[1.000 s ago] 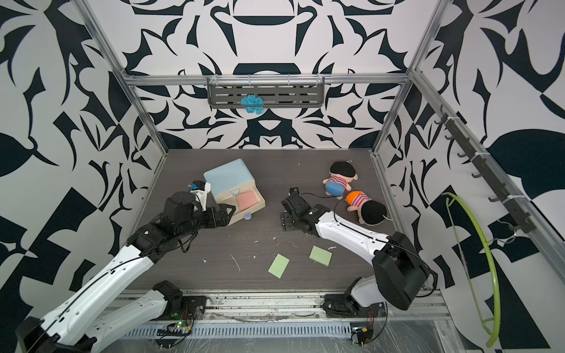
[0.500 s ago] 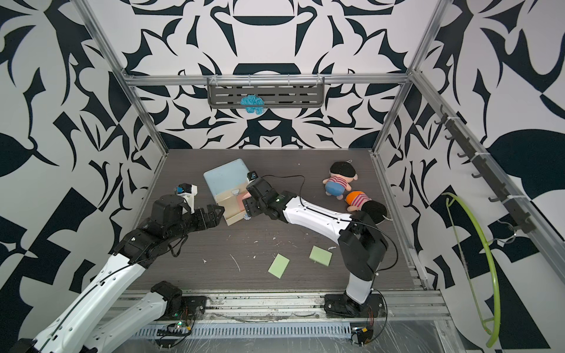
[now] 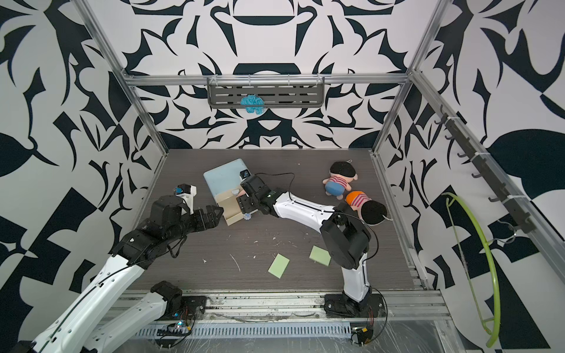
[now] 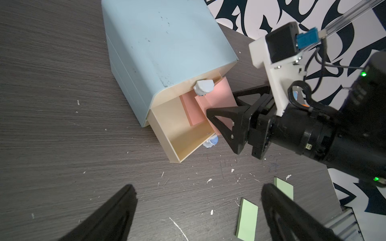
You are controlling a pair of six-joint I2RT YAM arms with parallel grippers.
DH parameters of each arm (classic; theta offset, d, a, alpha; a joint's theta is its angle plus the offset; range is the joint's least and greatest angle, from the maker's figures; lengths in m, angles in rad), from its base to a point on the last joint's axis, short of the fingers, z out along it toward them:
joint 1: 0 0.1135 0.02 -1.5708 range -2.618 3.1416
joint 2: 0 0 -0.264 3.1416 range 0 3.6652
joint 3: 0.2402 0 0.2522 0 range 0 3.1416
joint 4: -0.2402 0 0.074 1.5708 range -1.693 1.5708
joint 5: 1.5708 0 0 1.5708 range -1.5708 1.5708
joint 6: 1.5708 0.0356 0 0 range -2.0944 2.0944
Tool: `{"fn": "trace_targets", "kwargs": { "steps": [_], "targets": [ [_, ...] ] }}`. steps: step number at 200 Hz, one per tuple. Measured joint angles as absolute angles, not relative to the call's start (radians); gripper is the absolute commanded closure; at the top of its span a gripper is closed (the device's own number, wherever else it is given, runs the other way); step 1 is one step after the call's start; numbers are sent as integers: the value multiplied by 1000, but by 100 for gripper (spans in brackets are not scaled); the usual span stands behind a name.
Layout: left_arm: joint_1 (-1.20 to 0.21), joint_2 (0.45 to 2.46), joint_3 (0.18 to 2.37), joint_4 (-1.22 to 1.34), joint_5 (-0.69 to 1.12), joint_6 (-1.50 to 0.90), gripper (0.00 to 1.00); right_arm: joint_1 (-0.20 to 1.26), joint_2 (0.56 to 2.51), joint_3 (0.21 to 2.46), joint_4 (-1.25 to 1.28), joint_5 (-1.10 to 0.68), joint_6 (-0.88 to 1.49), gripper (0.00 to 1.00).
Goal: Please put the sticky notes in the drawer by color
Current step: Place the sticky notes in the drawer.
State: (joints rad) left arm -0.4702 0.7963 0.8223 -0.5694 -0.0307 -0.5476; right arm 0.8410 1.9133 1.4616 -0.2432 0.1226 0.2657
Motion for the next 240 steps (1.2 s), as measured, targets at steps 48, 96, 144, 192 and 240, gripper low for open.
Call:
{"fn": "trace_targets", "kwargs": {
  "steps": [48, 96, 144, 192, 240],
  "targets": [
    [-466, 796, 822, -570, -31, -542, 1, 828, 1959, 1519, -274, 89, 258, 9],
    [-463, 800, 817, -570, -30, -537, 1, 826, 1941, 1514, -270, 73, 250, 1],
    [-459, 814, 813, -569, -25, -531, 1, 804, 1834, 1452, -250, 63, 258, 17],
    [-459, 815, 813, -563, -18, -532, 1, 763, 1825, 1441, -253, 70, 282, 44],
    [-447, 863, 818, -532, -73, -613, 1, 761, 1707, 1210, -191, 57, 295, 40]
  ]
}}
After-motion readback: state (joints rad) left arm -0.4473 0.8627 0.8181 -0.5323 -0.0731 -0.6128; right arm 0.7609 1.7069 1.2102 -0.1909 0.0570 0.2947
